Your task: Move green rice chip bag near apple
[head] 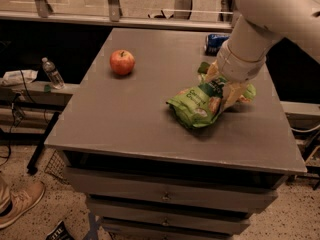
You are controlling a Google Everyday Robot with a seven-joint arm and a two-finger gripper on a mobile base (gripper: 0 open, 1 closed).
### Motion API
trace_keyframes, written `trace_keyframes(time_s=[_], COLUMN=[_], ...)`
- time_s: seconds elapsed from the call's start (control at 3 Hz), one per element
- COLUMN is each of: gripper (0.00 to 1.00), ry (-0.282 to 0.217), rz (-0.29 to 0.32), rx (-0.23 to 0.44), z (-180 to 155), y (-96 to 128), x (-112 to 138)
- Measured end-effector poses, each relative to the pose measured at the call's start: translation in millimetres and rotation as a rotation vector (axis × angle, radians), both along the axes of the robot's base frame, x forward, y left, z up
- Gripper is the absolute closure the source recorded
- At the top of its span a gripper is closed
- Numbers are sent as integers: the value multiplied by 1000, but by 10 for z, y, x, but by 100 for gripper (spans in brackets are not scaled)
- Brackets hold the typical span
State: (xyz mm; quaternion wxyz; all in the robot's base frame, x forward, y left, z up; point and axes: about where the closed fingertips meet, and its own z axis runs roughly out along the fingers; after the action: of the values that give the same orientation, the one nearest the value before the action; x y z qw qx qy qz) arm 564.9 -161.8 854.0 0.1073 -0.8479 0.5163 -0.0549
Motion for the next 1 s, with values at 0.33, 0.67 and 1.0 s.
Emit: trace_keyframes(time_s=[0.33,0.67,1.0], gripper=[92,100,100], ry=[-19,-82,-172], rz=[18,47,67], rx=[19,69,141], z=[85,331,635], y=[30,117,320], x=[72,235,476])
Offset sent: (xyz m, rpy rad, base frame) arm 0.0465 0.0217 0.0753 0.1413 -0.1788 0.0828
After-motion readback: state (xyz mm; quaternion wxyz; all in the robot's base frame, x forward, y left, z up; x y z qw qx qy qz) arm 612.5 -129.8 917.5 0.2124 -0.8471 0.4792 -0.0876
